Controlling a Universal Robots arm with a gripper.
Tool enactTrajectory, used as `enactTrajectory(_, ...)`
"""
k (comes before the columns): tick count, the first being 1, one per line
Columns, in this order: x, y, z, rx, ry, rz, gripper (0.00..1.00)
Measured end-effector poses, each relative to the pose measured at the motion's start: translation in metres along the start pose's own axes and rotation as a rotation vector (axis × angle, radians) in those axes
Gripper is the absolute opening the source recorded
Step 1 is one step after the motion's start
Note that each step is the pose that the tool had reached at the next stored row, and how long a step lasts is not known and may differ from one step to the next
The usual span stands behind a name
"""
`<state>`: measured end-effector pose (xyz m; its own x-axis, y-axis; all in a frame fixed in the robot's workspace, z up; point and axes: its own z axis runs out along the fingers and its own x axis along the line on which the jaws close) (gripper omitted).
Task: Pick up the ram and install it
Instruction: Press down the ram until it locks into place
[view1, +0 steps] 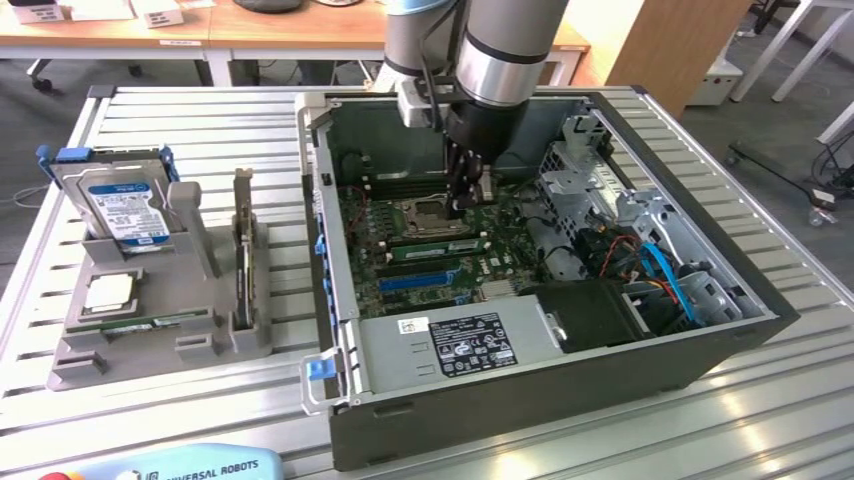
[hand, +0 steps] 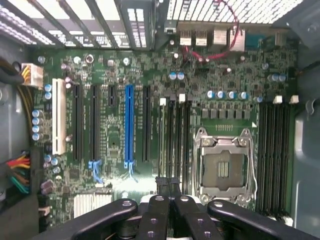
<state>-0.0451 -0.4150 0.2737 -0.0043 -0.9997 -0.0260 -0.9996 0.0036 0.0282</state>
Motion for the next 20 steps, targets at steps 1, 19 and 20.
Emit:
enactTrajectory(1, 0.0001, -0.0011, 0.0000, 0.0000, 0.0000, 0.000, 0.10)
enactTrajectory(19, 0.0000, -0.0012, 0.0002, 0.0011, -0.0012, 0.041, 0.10)
enactTrajectory(20, 0.0000, -0.0013, 0.0003, 0.0015, -0.0017, 0.059, 0.10)
